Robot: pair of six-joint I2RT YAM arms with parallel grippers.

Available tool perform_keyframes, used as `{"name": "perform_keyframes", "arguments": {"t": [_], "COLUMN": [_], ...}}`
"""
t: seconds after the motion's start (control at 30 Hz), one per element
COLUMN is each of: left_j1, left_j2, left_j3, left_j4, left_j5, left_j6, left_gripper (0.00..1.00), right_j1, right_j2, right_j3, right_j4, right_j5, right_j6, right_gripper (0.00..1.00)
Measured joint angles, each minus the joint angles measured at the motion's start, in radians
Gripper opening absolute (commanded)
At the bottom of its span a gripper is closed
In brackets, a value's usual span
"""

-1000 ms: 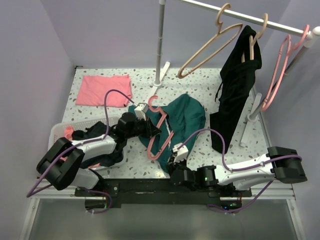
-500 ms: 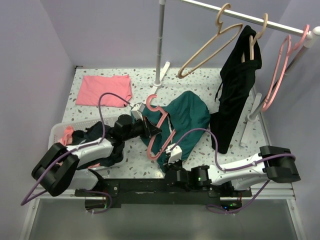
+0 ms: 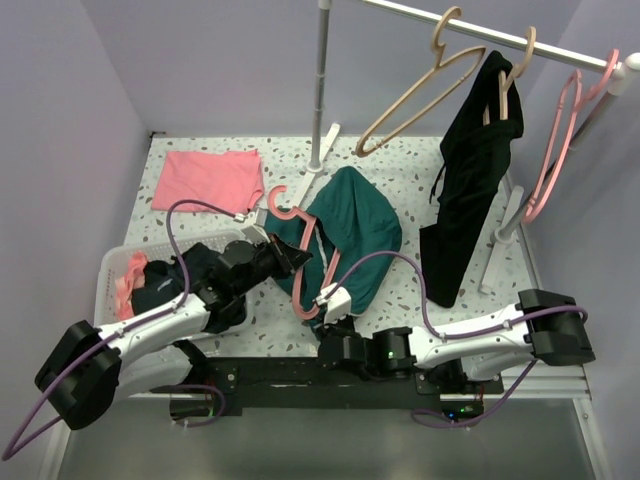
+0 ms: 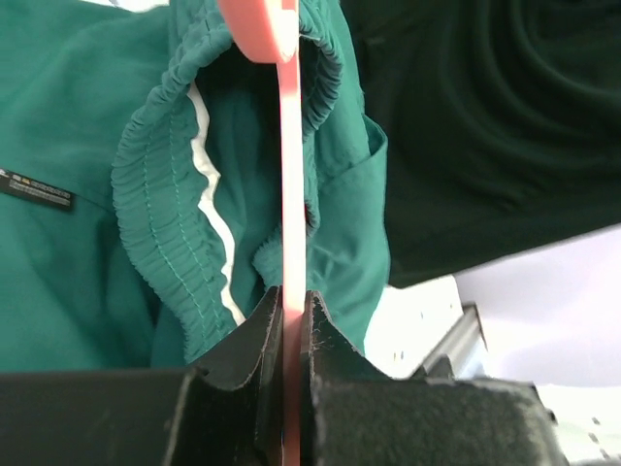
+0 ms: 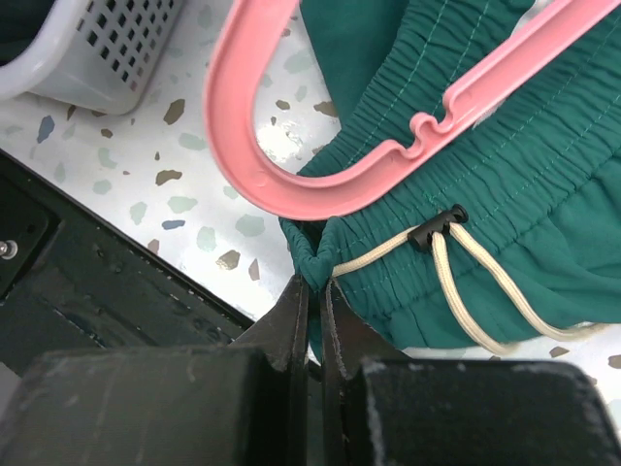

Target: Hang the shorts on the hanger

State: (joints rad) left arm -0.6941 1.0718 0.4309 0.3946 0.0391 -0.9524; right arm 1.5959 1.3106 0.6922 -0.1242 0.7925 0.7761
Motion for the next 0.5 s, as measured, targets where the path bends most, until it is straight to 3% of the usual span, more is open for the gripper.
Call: {"name": "perform_keyframes", "arguments": {"t": [0.5], "left_j1": [-0.150], "left_j2": [0.025], "left_j3": [0.000], "left_j4": [0.008], "left_j5": [-0.255], "left_j6": [0.035], "left_gripper": [0.00], "right_j1": [-0.001], "right_j2": [-0.066], "right_j3": [0.127], "right_j4": [-0.081], "right_j5": [-0.010], "right_j6": [-0.093], "right_gripper": [0.00]}}
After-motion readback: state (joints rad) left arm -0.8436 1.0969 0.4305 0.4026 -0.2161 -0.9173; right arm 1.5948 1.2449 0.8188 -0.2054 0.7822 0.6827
